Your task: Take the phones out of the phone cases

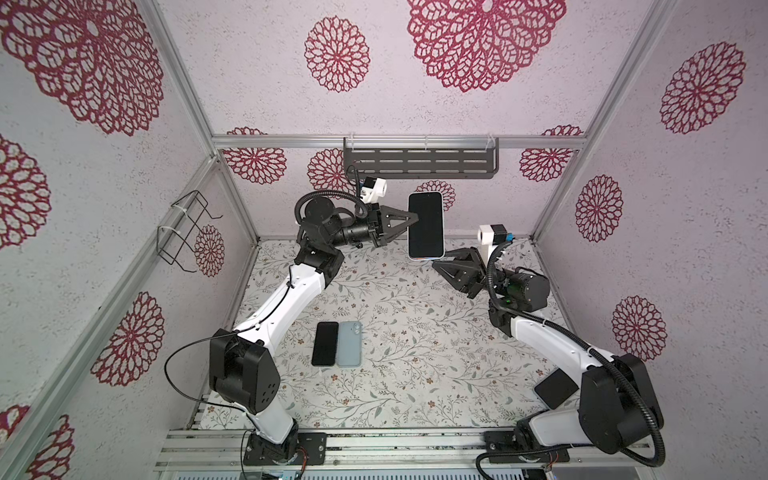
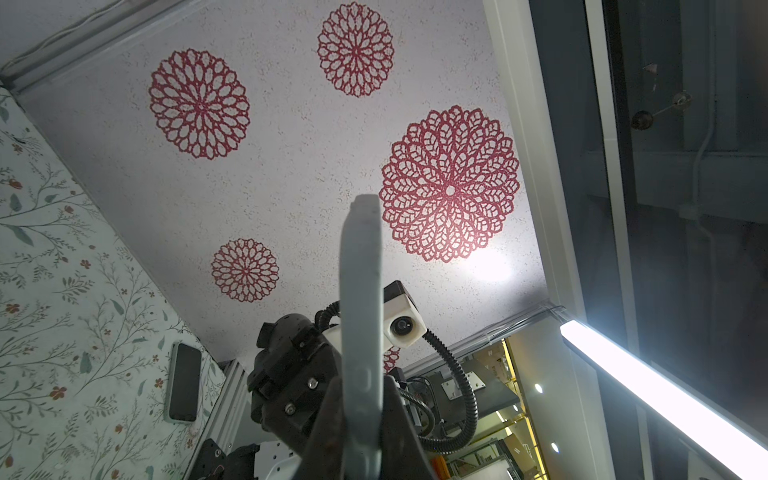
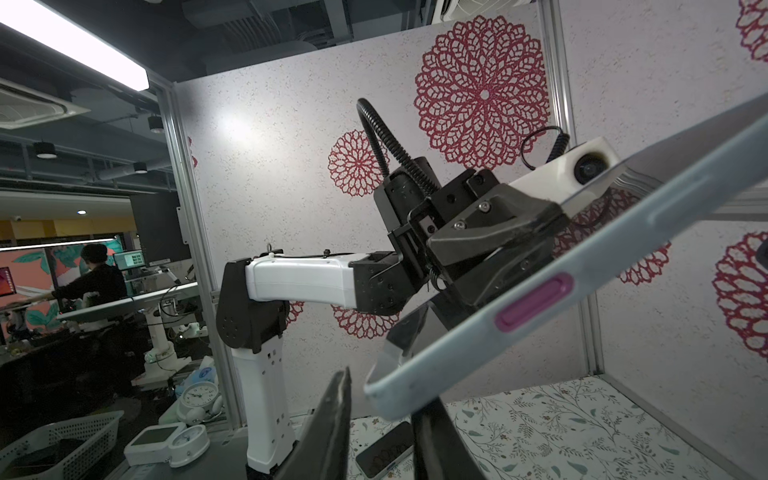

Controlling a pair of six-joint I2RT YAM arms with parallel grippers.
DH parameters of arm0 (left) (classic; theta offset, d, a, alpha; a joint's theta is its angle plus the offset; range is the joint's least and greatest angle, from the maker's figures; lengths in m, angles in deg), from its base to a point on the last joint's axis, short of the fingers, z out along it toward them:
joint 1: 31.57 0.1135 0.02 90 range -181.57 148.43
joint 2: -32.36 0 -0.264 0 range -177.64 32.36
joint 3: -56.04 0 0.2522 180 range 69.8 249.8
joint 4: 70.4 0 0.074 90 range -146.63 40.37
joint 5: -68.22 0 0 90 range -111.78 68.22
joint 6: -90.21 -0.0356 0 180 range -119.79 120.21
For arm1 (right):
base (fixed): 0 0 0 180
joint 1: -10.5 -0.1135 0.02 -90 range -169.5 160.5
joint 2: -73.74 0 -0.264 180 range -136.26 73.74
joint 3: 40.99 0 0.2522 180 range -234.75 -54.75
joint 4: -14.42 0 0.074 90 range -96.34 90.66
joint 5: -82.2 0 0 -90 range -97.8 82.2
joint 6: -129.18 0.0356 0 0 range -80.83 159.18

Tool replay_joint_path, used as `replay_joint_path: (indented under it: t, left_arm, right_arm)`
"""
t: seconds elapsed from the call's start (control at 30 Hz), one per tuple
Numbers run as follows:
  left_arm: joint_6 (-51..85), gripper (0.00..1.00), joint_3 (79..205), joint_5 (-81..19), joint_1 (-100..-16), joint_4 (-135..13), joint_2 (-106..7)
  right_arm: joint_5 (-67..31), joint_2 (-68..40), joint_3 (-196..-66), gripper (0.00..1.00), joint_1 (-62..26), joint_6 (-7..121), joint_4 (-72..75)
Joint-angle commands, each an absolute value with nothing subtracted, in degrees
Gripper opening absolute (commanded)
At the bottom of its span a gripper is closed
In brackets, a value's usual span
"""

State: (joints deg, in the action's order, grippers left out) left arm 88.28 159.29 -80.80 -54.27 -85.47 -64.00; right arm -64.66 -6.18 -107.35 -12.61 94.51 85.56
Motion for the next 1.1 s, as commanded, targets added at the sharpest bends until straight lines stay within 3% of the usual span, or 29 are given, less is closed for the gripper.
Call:
replay_joint_path:
  t: [0.0, 0.5, 1.07]
  left_arm:
    - [87.8, 0.0, 158.0, -78.7, -53.7, -88.8, -65.0]
    - [89.0, 0.0, 156.6, -78.8, -52.6, -91.5, -63.8]
    - [90.3, 0.0, 156.0, -79.2, -52.4, -94.1, -63.2]
  right_arm:
    - [-62.8, -3.6, -110.4, 0.39, -13.4, 94.3, 97.2]
    - [-60.8, -4.1, -110.9, 0.51, -11.9, 98.0, 97.2]
    - [-58.8, -7.1, -113.4, 0.52, -10.3, 102.5, 97.3]
